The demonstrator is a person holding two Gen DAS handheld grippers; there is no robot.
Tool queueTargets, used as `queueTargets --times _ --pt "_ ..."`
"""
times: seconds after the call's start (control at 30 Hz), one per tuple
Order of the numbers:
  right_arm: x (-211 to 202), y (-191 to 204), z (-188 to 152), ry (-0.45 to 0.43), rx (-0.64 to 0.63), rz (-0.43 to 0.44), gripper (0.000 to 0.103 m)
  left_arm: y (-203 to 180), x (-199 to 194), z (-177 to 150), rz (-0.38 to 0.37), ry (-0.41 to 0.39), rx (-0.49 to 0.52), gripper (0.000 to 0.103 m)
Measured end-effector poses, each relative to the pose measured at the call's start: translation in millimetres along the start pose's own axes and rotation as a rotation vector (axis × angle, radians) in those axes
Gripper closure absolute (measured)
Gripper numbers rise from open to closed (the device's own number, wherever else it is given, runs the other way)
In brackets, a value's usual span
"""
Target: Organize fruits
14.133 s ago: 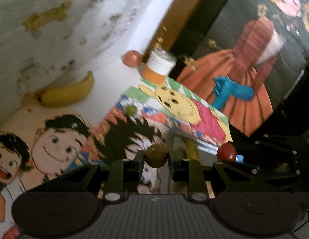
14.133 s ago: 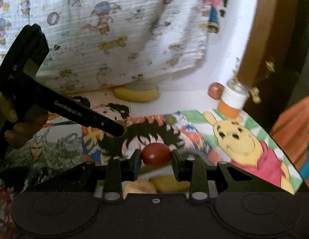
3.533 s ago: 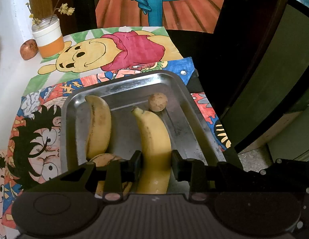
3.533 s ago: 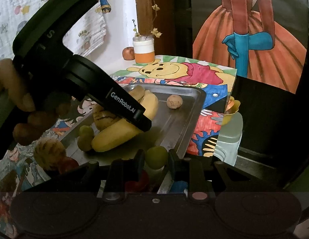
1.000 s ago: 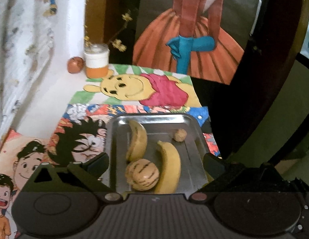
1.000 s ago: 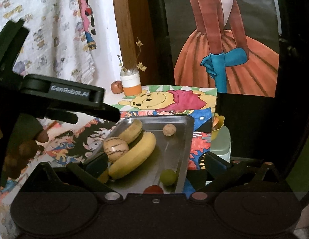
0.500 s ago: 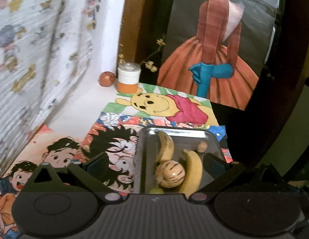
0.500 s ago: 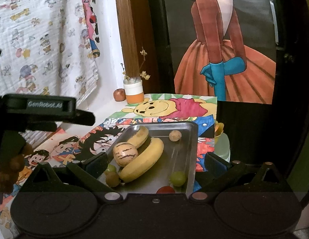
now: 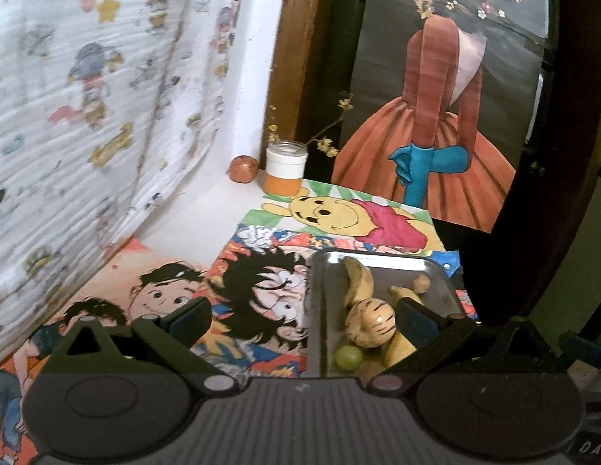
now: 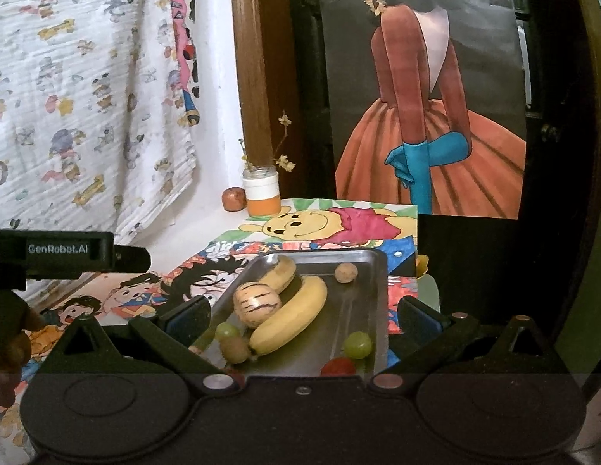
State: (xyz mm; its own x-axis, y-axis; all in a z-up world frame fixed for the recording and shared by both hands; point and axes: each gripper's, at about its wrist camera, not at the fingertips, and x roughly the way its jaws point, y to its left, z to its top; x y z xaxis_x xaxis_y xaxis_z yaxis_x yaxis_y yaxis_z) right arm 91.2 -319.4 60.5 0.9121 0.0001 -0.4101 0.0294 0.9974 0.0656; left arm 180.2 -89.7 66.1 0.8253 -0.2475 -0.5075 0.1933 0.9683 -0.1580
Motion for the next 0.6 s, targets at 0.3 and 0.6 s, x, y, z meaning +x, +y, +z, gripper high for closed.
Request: queueTargets --times 0.3,0.6 --pt "-7 14 -13 -0.013 0.018 -0.002 0.001 18 -18 -28 0.041 -0.031 -0.002 0.000" --pt "-11 18 -31 -0.034 0.034 -0.046 0.001 32 -29 -50 0.071 -0.062 -0.033 0.000"
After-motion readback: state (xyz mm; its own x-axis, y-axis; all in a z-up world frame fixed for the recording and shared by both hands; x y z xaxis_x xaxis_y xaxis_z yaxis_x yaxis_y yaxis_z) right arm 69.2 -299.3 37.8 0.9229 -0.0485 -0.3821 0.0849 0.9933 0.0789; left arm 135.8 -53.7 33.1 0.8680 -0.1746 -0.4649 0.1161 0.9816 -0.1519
